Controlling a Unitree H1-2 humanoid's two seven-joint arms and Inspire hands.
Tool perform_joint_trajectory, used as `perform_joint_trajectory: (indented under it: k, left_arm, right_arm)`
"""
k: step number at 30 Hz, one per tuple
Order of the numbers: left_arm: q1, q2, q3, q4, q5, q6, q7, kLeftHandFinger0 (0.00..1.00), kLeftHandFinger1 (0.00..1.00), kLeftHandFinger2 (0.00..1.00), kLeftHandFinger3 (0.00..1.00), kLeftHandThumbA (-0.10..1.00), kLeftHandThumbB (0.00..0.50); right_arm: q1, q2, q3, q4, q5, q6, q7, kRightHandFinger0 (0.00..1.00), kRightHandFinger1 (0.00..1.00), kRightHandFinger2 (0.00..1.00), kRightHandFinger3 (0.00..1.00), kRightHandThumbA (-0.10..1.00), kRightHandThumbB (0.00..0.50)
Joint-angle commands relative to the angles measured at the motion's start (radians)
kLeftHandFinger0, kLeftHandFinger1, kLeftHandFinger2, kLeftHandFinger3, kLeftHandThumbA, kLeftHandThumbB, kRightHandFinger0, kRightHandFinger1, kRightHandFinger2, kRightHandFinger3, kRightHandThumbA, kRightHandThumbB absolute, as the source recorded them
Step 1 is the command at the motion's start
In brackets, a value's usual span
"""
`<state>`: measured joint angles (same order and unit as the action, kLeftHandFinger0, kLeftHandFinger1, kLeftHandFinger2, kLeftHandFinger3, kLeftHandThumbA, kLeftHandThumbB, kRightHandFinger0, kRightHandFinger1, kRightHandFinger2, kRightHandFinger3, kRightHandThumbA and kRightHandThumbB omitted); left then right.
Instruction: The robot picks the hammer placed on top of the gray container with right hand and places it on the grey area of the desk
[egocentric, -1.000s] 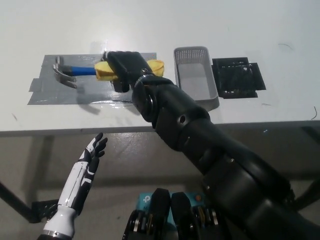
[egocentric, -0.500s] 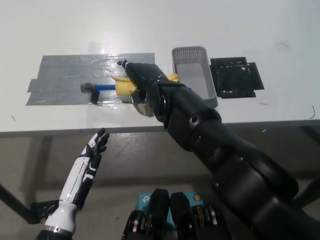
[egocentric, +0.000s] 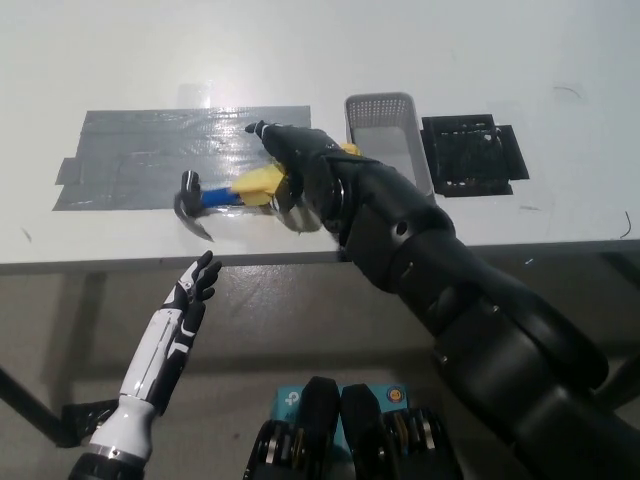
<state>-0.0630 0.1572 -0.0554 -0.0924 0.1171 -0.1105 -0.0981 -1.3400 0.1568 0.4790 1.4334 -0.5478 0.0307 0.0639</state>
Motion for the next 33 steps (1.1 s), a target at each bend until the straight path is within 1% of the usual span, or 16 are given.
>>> perform_joint_trajectory:
  k: [1, 2, 3, 4, 5, 6, 7, 9, 13, 14, 24, 27, 29, 30, 31, 33]
  left_arm:
    - [-0.015, 0.009, -0.006, -0.018, -0.007, -0.006, -0.015, 1.0, 1.0, 1.0, 1.0, 1.0, 0.232]
    - [-0.017, 0.01, -0.007, -0.016, -0.008, -0.007, -0.016, 1.0, 1.0, 1.0, 1.0, 1.0, 0.232]
    - [-0.018, 0.01, -0.007, -0.015, -0.01, -0.009, -0.018, 1.0, 1.0, 1.0, 1.0, 1.0, 0.231]
    - [-0.02, 0.012, -0.008, -0.013, -0.008, -0.012, -0.018, 1.0, 1.0, 1.0, 1.0, 1.0, 0.227]
    - [-0.024, 0.015, -0.01, -0.012, -0.005, -0.015, -0.02, 1.0, 1.0, 1.0, 1.0, 1.0, 0.227]
    - [-0.025, 0.017, -0.011, -0.012, -0.002, -0.013, -0.021, 1.0, 1.0, 1.0, 1.0, 1.0, 0.229]
    - [-0.027, 0.016, -0.011, -0.014, -0.004, -0.008, -0.022, 1.0, 1.0, 1.0, 1.0, 1.0, 0.232]
    - [-0.026, 0.017, -0.012, -0.014, -0.007, -0.014, -0.025, 1.0, 1.0, 1.0, 1.0, 1.0, 0.223]
    - [-0.028, 0.017, -0.014, -0.012, -0.008, -0.016, -0.026, 1.0, 1.0, 1.0, 1.0, 1.0, 0.221]
    - [-0.03, 0.01, -0.02, -0.01, -0.003, -0.014, -0.024, 1.0, 1.0, 1.0, 1.0, 1.0, 0.228]
    - [-0.048, 0.011, -0.036, -0.005, 0.002, -0.018, -0.022, 1.0, 1.0, 1.0, 1.0, 1.0, 0.221]
    - [-0.062, 0.012, -0.049, -0.002, 0.008, -0.012, -0.024, 1.0, 1.0, 1.0, 1.0, 1.0, 0.235]
    - [-0.062, 0.013, -0.051, -0.002, 0.007, -0.012, -0.022, 1.0, 1.0, 1.0, 1.0, 1.0, 0.236]
    - [-0.07, 0.007, -0.052, 0.006, 0.01, -0.015, -0.017, 1.0, 1.0, 1.0, 1.0, 1.0, 0.232]
    - [-0.075, 0.006, -0.051, 0.009, 0.014, -0.014, -0.013, 1.0, 1.0, 1.0, 1.0, 1.0, 0.242]
    - [-0.076, 0.007, -0.046, 0.009, 0.014, -0.012, -0.008, 1.0, 1.0, 1.0, 1.0, 1.0, 0.248]
  right_arm:
    - [-0.127, -0.03, -0.11, -0.061, 0.125, -0.022, 0.077, 1.0, 1.0, 1.0, 1.0, 0.82, 0.5]
    - [-0.133, -0.032, -0.137, -0.065, 0.148, -0.025, 0.095, 1.0, 1.0, 1.0, 1.0, 0.88, 0.5]
    - [-0.14, -0.035, -0.175, -0.068, 0.174, -0.028, 0.12, 1.0, 1.0, 1.0, 1.0, 0.84, 0.5]
    - [-0.155, -0.037, -0.248, -0.072, 0.242, -0.014, 0.173, 1.0, 1.0, 1.0, 1.0, 0.81, 0.5]
    - [-0.176, -0.041, -0.354, -0.078, 0.347, 0.007, 0.25, 1.0, 1.0, 1.0, 1.0, 0.99, 0.5]
    - [-0.205, -0.046, -0.431, -0.088, 0.417, 0.036, 0.309, 1.0, 1.0, 1.0, 1.0, 0.87, 0.5]
    - [-0.241, -0.043, -0.532, -0.108, 0.508, 0.103, 0.327, 1.0, 1.0, 1.0, 1.0, 0.79, 0.5]
    - [-0.276, -0.041, -0.574, -0.128, 0.525, 0.105, 0.334, 1.0, 1.0, 1.0, 1.0, 0.91, 0.5]
    - [-0.283, -0.041, -0.61, -0.131, 0.511, 0.114, 0.346, 1.0, 1.0, 1.0, 1.0, 0.92, 0.5]
    - [-0.323, -0.026, -0.654, -0.165, 0.55, 0.097, 0.322, 1.0, 1.0, 1.0, 1.0, 0.9, 0.5]
    - [-0.329, -0.01, -0.691, -0.198, 0.535, 0.133, 0.312, 1.0, 1.0, 1.0, 1.0, 0.86, 0.5]
    - [-0.296, -0.079, -0.664, -0.25, 0.52, 0.112, 0.322, 1.0, 1.0, 1.0, 1.0, 0.85, 0.5]
    - [-0.292, -0.08, -0.658, -0.257, 0.526, 0.117, 0.321, 1.0, 1.0, 1.0, 1.0, 0.85, 0.5]
    - [-0.269, -0.129, -0.64, -0.374, 0.512, 0.138, 0.327, 1.0, 1.0, 1.0, 1.0, 0.9, 0.5]
    - [-0.245, -0.164, -0.627, -0.474, 0.506, 0.148, 0.344, 1.0, 1.0, 1.0, 1.0, 0.95, 0.5]
    - [-0.199, -0.215, -0.606, -0.646, 0.495, 0.194, 0.365, 1.0, 1.0, 1.0, 1.0, 0.96, 0.5]
